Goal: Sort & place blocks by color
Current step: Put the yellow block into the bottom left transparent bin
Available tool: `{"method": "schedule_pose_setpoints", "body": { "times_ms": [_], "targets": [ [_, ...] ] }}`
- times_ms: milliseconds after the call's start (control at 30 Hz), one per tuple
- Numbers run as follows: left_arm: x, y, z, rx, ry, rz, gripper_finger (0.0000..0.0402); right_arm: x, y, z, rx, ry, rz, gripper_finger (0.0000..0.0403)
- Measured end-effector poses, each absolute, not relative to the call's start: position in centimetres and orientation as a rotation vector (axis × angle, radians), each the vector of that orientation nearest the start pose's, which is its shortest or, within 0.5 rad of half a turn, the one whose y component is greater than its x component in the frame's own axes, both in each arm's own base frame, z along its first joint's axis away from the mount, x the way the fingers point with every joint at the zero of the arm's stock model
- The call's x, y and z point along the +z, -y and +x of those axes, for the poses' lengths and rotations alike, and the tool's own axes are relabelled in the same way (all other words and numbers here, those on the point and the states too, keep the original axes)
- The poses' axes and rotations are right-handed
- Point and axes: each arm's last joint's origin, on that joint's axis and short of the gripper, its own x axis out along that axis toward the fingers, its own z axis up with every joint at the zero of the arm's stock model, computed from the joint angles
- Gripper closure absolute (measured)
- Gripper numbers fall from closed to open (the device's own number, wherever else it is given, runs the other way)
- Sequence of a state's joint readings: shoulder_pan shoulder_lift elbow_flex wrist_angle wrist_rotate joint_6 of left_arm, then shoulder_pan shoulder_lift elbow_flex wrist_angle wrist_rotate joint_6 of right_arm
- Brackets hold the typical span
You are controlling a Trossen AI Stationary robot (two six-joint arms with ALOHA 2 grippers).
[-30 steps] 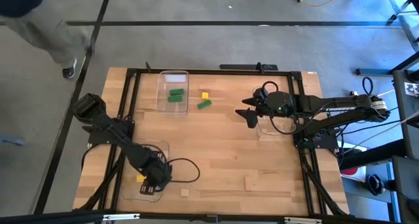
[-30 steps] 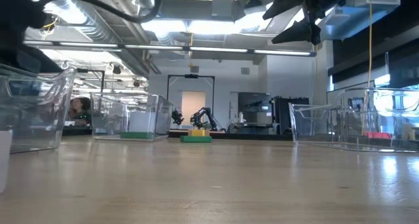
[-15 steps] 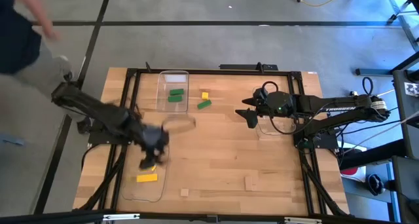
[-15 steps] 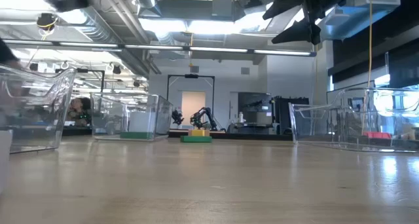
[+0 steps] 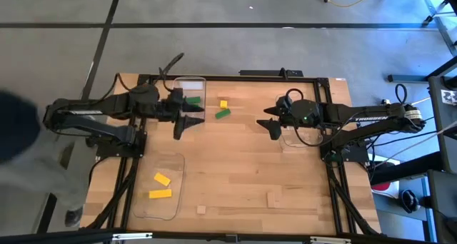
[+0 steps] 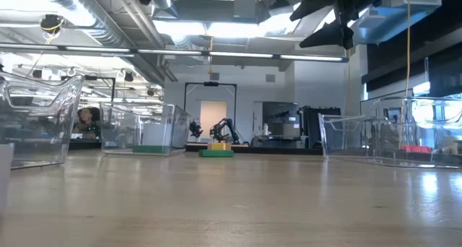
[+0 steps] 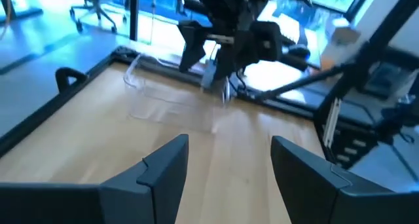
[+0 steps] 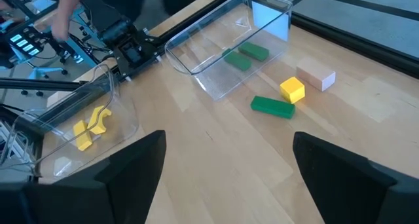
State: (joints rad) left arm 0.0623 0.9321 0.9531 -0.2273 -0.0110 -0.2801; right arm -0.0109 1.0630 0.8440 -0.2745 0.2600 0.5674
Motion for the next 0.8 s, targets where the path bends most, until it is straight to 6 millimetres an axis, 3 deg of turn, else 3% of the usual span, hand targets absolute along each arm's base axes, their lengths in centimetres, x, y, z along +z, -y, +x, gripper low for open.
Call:
{"method": "schedule_pose_setpoints", "body": {
  "times_ms": [200, 667, 800],
  "targets": [
    [34.5, -1.7, 20.4, 0.104, -0.074, -0.312, 0.0194, 29.4, 1.0, 22.8, -0.396, -0.4, 0.49, 0.0067],
    [34.0, -2.0, 20.4, 0.207, -0.052, -0.332, 0.0195, 29.6, 1.0, 22.9, -0.389, -0.38, 0.493, 0.0067],
    [33.1, -2.9, 21.8, 0.27, -0.108, -0.397, 0.0195, 29.6, 1.0, 22.9, -0.389, -0.378, 0.495, 0.0067]
  ]
}}
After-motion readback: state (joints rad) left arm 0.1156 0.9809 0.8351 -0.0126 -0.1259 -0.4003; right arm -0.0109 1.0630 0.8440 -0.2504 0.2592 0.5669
